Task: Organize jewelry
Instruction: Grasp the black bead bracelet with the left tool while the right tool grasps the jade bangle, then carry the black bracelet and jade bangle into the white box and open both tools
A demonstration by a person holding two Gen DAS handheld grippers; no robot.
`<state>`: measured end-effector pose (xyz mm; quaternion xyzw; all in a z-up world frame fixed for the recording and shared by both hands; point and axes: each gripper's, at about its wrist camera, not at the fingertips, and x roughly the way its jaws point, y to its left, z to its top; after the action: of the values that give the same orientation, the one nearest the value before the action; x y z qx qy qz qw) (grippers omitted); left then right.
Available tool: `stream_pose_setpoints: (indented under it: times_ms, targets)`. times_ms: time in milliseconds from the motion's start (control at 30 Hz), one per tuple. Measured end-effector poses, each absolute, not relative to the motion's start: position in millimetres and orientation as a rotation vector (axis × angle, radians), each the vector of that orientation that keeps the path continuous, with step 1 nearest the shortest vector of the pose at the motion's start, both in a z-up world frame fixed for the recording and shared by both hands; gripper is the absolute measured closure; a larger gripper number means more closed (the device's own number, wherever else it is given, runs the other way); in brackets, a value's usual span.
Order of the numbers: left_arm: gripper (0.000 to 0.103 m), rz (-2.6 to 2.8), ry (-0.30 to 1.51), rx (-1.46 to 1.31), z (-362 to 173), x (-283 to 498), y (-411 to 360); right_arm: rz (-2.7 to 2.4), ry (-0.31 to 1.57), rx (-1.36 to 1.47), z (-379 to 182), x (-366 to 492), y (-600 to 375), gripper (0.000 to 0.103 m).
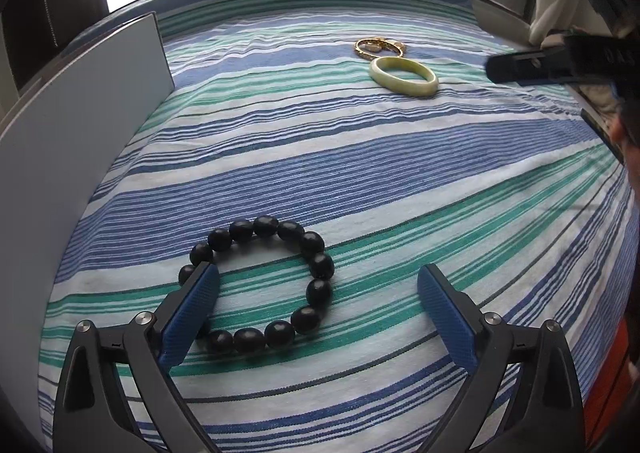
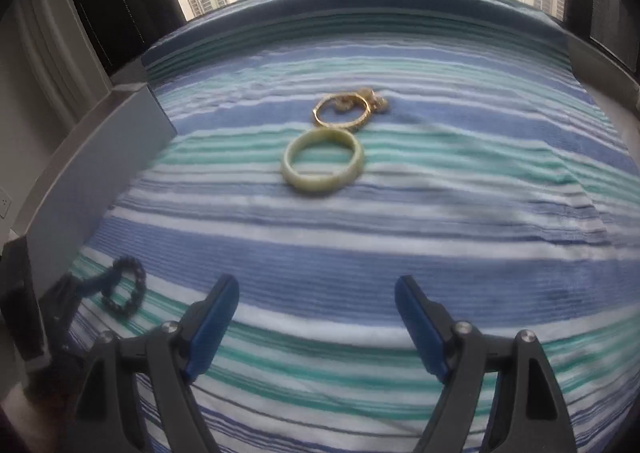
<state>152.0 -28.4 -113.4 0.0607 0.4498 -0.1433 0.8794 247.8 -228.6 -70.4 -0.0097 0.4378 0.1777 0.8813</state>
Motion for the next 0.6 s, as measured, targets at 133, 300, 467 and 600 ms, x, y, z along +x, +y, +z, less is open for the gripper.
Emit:
stream_pose_setpoints:
  times_ms: [133,300,467,600]
  targets:
    - [0.005,-0.304,0.942,0.129,-113.5,152.1,-28.4,0.440,0.944,-0.202,-71.7,305.2,-178.8,0.025]
    - [0.011,-0.333,0.962,0.150,-110.7,140.6,-27.4,0.451,1.032,-0.354,-103.2,347.3,-138.9,0.059]
    - [0.054,-0.376,0.978,0.175,-102.7,133.7,-28.4,0.452,1.043,-0.330,-106.0,332.9,-146.3,0.092]
    - [0.094,-0.383,1.043,0.031,-99.4,140.5,-8.0,0.532,1.001,-0.180,-82.8,289.7,-173.3,0.092]
